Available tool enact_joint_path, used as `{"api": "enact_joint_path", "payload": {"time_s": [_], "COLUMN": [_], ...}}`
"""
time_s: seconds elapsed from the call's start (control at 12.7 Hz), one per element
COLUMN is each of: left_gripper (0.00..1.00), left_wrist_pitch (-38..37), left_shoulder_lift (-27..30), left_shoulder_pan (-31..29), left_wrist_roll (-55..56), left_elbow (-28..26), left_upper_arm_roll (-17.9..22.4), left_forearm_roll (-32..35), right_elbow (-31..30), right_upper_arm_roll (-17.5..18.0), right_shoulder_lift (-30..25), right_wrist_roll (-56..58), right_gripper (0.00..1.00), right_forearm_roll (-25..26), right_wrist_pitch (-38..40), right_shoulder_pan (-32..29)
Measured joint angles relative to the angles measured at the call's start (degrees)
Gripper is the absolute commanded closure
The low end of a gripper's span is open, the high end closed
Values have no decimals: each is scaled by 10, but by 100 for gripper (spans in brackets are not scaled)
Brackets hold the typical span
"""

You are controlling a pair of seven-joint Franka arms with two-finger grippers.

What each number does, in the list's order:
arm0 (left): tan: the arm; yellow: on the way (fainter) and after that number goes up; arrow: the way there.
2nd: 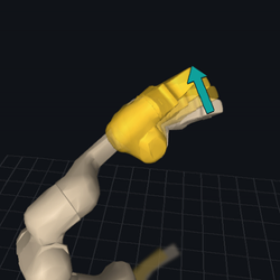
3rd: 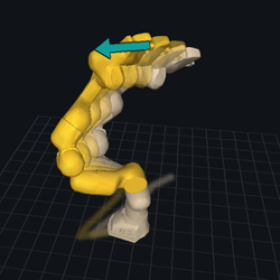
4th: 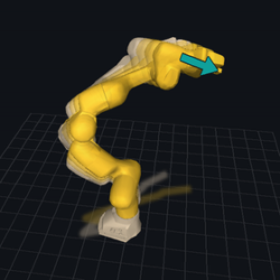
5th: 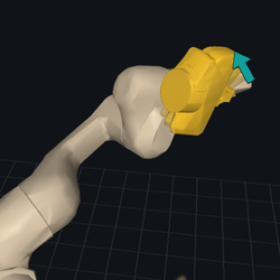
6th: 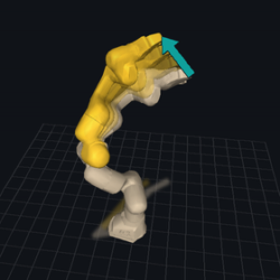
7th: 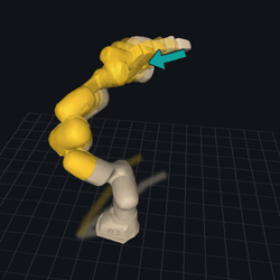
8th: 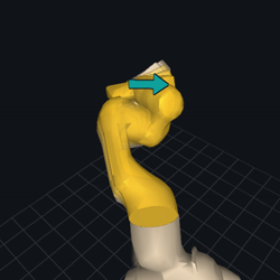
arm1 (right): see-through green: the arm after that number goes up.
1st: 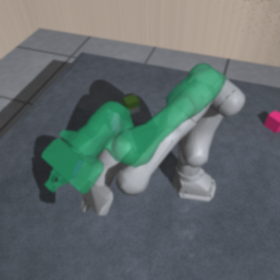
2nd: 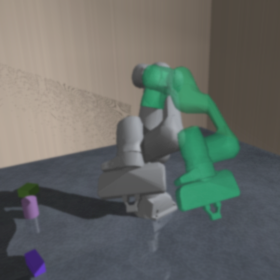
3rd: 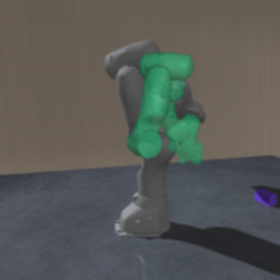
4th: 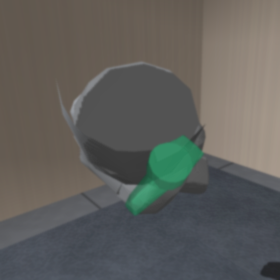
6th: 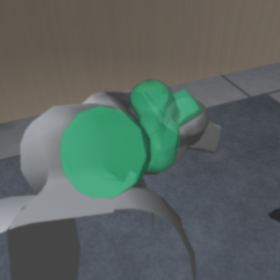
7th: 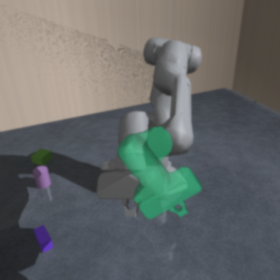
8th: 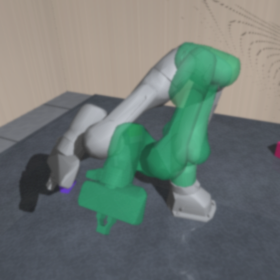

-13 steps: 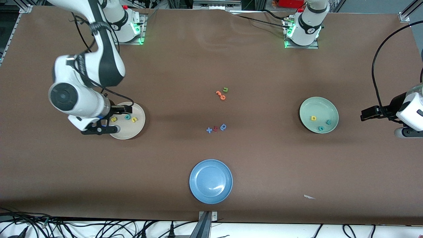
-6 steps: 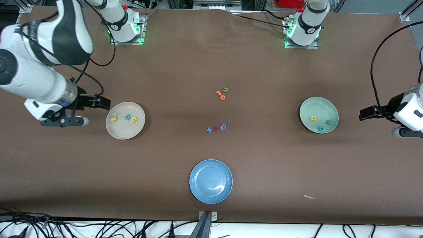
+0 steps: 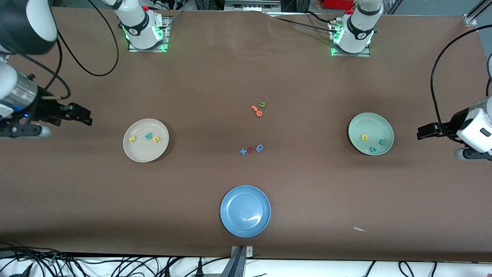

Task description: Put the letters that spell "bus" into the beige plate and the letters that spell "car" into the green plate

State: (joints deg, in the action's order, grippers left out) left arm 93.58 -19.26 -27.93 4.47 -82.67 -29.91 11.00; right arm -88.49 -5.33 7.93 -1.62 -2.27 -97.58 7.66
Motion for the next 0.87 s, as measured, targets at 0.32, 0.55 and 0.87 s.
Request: {"api": "enact_joint_path", "payload": {"time_s": [0.32,0.55,0.87], "left_gripper": [0,0,0], "left_wrist_pitch": [-1,-1,-1], "left_shoulder_lift": [0,0,0], "left_shoulder_pan": [0,0,0], "left_wrist_roll": [-1,-1,-2], "left_elbow": [0,-1,-1], "left_upper_arm_roll": [0,0,0], "left_forearm_roll": [0,0,0], "right_elbow": [-72,-100,-103], "right_upper_arm_roll": [29,86,93], "right_shoulder_lift": [-76,-95,-92], "right_wrist_roll": [0,-5,-4], "right_gripper": [0,0,0], "right_forearm_roll": [2,6,6], "right_wrist_pitch": [-5,-27,-30], "right_shoulder_pan": [-21,-62,-75]}}
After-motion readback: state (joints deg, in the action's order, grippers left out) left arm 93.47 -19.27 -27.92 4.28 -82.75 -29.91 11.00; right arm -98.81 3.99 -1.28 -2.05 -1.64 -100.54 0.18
